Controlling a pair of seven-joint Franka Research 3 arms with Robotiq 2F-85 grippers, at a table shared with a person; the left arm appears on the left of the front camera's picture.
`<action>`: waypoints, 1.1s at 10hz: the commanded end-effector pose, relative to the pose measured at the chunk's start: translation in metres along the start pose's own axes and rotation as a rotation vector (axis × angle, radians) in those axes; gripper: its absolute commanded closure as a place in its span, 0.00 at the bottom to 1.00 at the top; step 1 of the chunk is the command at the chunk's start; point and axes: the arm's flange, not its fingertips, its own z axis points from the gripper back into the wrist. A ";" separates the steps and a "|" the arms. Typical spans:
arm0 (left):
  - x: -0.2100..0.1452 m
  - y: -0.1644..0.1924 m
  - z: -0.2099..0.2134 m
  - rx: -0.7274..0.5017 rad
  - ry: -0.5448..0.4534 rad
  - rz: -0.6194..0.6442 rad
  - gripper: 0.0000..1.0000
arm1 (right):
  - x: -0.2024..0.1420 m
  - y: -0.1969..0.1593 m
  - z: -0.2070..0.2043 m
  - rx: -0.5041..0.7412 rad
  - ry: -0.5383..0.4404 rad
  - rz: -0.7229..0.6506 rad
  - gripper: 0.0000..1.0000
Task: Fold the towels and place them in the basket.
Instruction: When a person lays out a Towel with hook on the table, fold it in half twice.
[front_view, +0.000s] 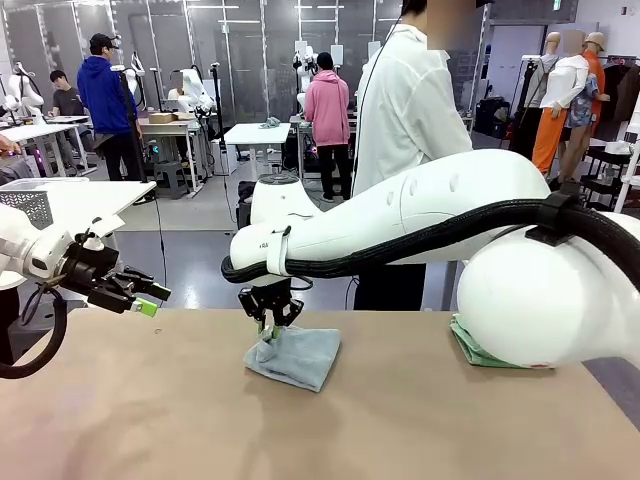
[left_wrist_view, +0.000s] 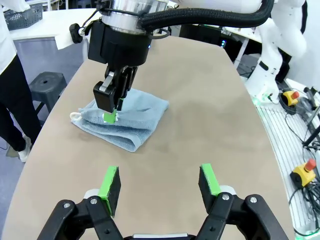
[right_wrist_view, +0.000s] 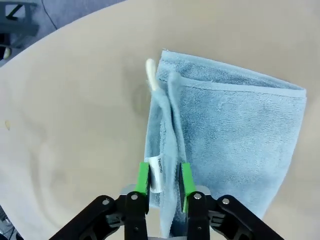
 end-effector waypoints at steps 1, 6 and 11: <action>0.001 -0.002 0.001 0.003 0.002 -0.001 0.20 | -0.014 -0.030 0.019 0.013 -0.027 -0.014 0.36; 0.001 -0.002 0.001 0.003 0.002 -0.001 0.20 | -0.039 -0.154 0.041 0.061 0.023 0.001 0.01; 0.001 -0.002 0.001 0.003 0.002 -0.001 0.20 | -0.042 -0.188 0.023 0.213 -0.035 -0.012 0.01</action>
